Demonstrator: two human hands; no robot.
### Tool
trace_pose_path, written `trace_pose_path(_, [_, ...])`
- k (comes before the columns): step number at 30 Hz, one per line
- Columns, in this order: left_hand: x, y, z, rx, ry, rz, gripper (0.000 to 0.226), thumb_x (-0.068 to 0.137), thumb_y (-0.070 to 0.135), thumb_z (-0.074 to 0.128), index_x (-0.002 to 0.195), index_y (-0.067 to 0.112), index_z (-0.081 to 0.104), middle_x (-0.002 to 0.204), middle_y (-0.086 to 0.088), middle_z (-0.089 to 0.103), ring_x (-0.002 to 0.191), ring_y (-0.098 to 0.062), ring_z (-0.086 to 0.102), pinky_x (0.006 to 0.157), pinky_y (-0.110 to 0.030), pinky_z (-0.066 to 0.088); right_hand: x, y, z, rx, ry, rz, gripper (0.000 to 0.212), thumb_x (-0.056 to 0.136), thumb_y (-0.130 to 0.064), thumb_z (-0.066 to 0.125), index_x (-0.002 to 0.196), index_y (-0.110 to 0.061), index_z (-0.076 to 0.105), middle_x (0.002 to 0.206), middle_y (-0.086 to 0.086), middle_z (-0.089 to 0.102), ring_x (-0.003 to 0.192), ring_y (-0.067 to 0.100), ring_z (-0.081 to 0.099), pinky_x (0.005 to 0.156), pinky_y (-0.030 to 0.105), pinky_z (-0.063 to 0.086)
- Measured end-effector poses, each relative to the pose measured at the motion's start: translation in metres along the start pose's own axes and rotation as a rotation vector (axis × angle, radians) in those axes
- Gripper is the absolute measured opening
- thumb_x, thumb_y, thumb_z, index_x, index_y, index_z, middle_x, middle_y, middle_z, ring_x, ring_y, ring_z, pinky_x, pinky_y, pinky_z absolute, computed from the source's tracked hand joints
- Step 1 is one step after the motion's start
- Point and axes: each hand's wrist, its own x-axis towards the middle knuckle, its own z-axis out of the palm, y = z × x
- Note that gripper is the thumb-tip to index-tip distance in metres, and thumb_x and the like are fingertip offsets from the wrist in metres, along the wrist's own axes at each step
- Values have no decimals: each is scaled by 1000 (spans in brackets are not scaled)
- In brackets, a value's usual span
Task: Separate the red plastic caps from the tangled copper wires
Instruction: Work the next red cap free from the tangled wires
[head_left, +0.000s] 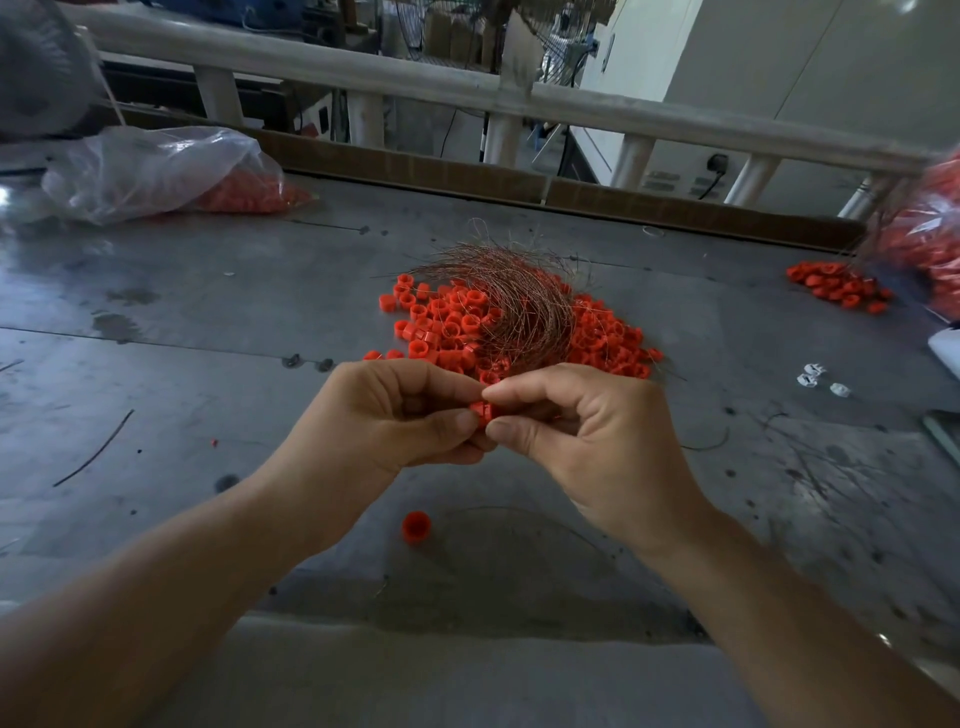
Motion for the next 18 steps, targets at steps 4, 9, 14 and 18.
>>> trace_pose_path(4, [-1, -1, 0, 54, 12, 43, 19, 58, 9, 63, 68, 20, 75, 71, -11, 72, 65, -18, 70, 58, -17, 53, 0, 3, 1, -52, 25, -38, 25, 68, -5, 75, 91, -15, 71, 80, -18, 63, 81, 0, 65, 72, 12, 51])
trace_pose_path(9, [-1, -1, 0, 53, 0, 58, 20, 59, 8, 63, 70, 19, 75, 72, -11, 72, 66, -18, 70, 58, -17, 54, 0, 3, 1, -171, 37, -158, 20, 67, -8, 72, 87, -3, 73, 81, 3, 71, 81, 7, 63, 72, 14, 51])
trace_pose_path(14, [-3, -3, 2, 154, 15, 126, 24, 58, 11, 64, 70, 29, 76, 71, -4, 73, 65, -17, 70, 59, -17, 54, -2, 4, 2, -196, 32, -188, 18, 67, -8, 70, 83, -1, 73, 77, 8, 71, 79, 10, 63, 69, 17, 52])
trace_pose_path(18, [-3, -4, 0, 59, -1, 69, 23, 57, 13, 65, 74, 23, 76, 73, -7, 73, 67, -18, 71, 59, -18, 54, -3, 4, 4, -170, 65, -193, 17, 67, -7, 71, 83, -1, 72, 77, 8, 70, 79, 10, 63, 69, 16, 53])
